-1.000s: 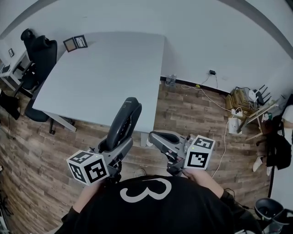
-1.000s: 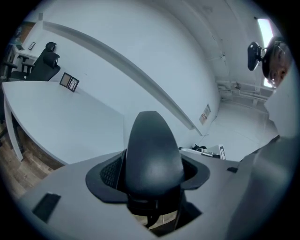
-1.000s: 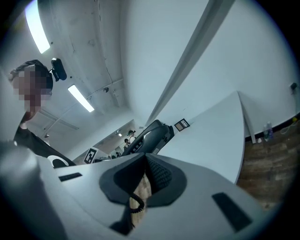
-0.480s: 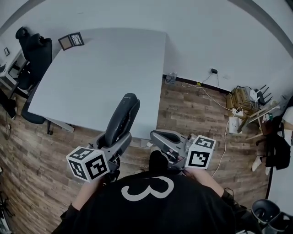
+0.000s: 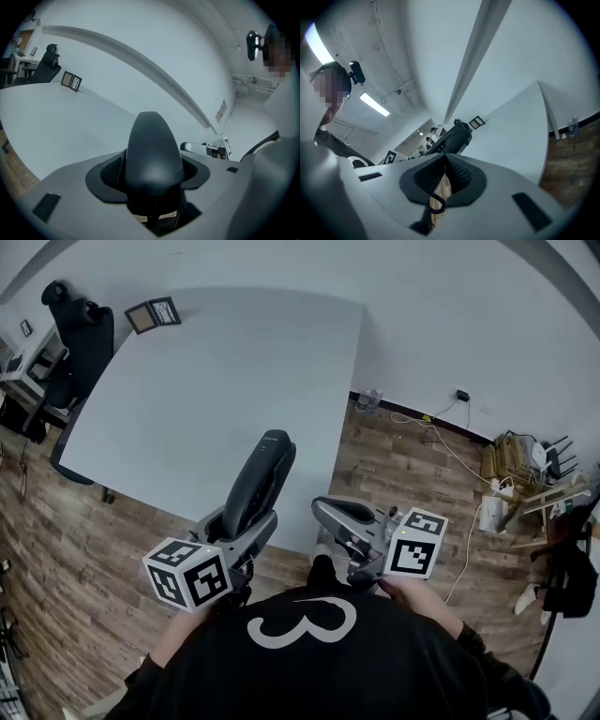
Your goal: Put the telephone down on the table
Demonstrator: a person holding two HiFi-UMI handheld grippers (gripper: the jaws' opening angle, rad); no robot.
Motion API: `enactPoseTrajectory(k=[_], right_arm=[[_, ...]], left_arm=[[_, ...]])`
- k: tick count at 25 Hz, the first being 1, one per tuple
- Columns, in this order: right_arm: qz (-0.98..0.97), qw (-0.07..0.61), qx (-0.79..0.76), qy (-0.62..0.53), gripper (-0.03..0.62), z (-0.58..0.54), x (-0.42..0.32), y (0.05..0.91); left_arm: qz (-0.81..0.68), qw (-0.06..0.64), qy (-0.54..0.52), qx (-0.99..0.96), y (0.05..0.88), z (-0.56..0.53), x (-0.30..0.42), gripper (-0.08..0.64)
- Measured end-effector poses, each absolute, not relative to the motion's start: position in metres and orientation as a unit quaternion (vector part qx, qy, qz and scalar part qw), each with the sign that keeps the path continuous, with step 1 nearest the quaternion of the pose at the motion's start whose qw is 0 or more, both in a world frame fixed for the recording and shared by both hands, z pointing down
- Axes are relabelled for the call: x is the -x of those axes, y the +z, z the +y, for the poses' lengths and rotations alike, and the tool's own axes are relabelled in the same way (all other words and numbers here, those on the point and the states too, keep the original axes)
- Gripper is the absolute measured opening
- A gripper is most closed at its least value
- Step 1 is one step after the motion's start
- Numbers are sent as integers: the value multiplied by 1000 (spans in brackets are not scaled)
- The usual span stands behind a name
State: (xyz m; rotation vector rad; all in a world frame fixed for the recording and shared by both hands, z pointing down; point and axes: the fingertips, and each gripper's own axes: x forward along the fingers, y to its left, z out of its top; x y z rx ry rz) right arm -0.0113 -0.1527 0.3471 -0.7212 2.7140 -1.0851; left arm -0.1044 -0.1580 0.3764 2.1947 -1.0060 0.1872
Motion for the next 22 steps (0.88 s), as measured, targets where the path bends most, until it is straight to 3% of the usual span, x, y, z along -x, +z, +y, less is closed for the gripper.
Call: enactPoseTrajectory(k=[22], right_arm=[[899,37,205,-385,11,-215,-7,374]], left_arm=[[-440,353,95,-821,415,-221,92,290]])
